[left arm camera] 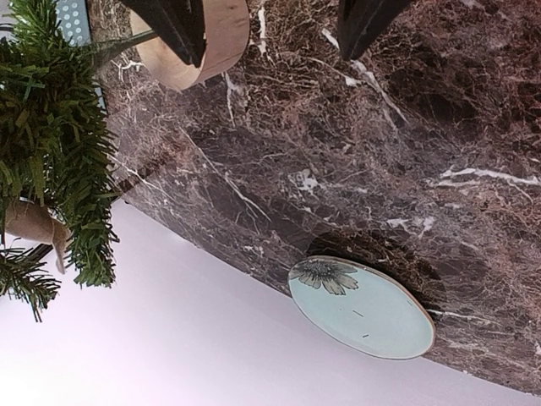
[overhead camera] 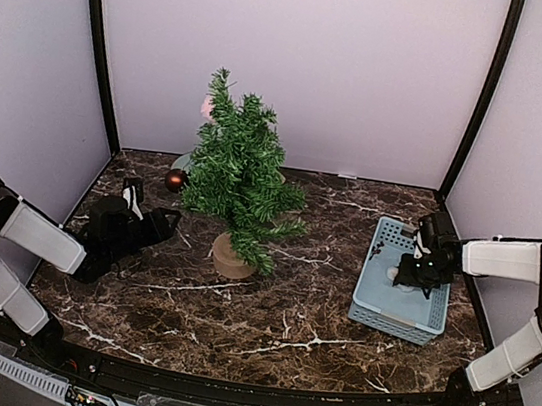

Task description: Decorate the small christmas tree

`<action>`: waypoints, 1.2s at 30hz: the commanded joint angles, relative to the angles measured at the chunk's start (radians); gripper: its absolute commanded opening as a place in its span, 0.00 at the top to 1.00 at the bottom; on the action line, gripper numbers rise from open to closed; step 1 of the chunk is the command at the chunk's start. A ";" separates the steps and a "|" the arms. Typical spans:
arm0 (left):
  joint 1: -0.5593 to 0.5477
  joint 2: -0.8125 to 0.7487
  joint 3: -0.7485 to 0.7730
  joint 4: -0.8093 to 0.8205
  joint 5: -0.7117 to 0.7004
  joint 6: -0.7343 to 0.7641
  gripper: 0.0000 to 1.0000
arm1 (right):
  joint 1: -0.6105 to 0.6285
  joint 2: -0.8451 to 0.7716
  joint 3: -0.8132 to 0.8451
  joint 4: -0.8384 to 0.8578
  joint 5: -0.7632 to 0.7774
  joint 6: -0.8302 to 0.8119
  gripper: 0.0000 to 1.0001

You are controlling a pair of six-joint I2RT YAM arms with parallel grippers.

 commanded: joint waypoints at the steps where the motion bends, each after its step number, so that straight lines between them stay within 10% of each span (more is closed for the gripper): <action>1: 0.005 -0.002 -0.008 0.031 0.007 -0.002 0.45 | -0.007 -0.003 -0.002 0.003 -0.017 0.006 0.72; 36: 0.005 0.053 0.011 0.079 0.031 -0.007 0.45 | -0.063 0.039 -0.013 0.014 -0.125 0.025 0.75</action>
